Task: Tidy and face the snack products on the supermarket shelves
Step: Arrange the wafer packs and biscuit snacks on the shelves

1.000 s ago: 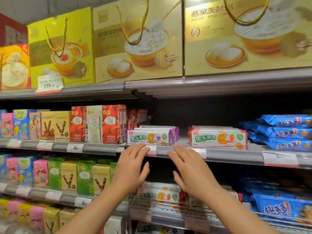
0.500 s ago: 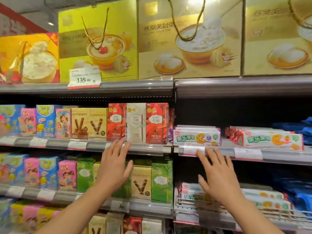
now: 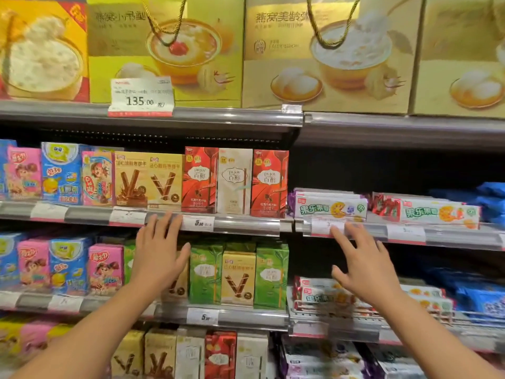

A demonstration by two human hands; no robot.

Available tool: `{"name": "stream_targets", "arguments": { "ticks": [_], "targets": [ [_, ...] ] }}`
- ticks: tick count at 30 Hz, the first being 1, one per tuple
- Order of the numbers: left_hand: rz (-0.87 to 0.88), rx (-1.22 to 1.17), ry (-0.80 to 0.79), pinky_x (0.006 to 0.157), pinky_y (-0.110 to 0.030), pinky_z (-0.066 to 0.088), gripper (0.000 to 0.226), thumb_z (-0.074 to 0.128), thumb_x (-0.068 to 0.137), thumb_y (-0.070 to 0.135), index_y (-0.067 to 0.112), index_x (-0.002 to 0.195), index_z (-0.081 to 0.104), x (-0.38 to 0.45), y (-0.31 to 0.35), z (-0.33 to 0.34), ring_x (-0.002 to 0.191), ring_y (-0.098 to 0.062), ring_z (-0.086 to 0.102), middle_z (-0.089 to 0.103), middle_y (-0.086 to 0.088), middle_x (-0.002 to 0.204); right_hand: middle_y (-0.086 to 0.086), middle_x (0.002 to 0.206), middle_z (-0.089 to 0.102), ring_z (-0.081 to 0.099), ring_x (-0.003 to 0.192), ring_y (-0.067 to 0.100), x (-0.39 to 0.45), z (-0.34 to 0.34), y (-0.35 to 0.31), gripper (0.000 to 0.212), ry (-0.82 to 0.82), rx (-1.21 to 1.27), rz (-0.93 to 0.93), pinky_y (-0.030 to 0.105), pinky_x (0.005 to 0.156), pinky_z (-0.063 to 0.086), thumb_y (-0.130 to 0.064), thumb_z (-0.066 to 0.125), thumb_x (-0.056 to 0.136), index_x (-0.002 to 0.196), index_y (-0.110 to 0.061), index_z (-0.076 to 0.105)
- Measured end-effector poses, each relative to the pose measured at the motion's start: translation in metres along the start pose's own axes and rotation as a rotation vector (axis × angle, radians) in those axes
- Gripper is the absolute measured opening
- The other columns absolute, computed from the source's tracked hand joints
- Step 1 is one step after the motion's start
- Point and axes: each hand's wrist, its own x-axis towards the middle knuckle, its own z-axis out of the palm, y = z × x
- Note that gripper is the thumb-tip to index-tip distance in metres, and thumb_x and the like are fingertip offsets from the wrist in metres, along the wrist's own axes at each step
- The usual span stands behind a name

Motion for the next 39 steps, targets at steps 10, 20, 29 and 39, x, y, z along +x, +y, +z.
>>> {"name": "stream_targets", "arguments": {
  "ticks": [10, 20, 29, 39],
  "targets": [
    [0.049, 0.014, -0.036, 0.118, -0.050, 0.027, 0.064, 0.044, 0.094, 0.057, 0.031, 0.152, 0.032, 0.006, -0.016, -0.004, 0.145, -0.029, 0.028, 0.036, -0.001, 0.158, 0.010, 0.129, 0.064, 0.060, 0.116, 0.032, 0.023, -0.061, -0.067, 0.048, 0.266, 0.152, -0.058, 0.047, 0.096, 0.050, -0.030, 0.068, 0.086, 0.130, -0.011, 0.063],
    [0.083, 0.013, -0.006, 0.114, -0.050, 0.032, 0.065, 0.040, 0.091, 0.060, 0.033, 0.150, 0.034, 0.007, -0.025, -0.003, 0.141, -0.028, 0.035, 0.041, 0.001, 0.154, 0.004, 0.147, 0.051, 0.046, 0.133, 0.027, 0.145, -0.145, -0.183, 0.059, 0.268, 0.249, -0.242, 0.046, 0.103, 0.047, -0.039, 0.057, 0.094, 0.148, -0.019, 0.046],
    [0.118, -0.015, 0.024, 0.109, -0.051, 0.038, 0.063, 0.042, 0.089, 0.056, 0.030, 0.146, 0.043, 0.006, -0.029, -0.003, 0.135, -0.027, 0.043, 0.047, 0.001, 0.148, 0.008, 0.140, 0.054, 0.047, 0.132, 0.030, 0.175, -0.123, -0.193, 0.057, 0.160, 0.116, -0.200, 0.049, 0.110, 0.041, -0.044, 0.058, 0.092, 0.141, -0.017, 0.051],
    [0.143, -0.003, 0.097, 0.101, -0.051, 0.042, 0.061, 0.047, 0.086, 0.053, 0.027, 0.142, 0.049, 0.008, -0.032, 0.008, 0.126, -0.029, 0.048, 0.052, -0.002, 0.142, 0.001, 0.114, 0.068, 0.055, 0.116, 0.027, 0.181, -0.127, -0.189, 0.039, 0.275, 0.182, -0.256, 0.045, 0.100, 0.046, -0.043, 0.067, 0.090, 0.122, -0.021, 0.058]
  ]
}}
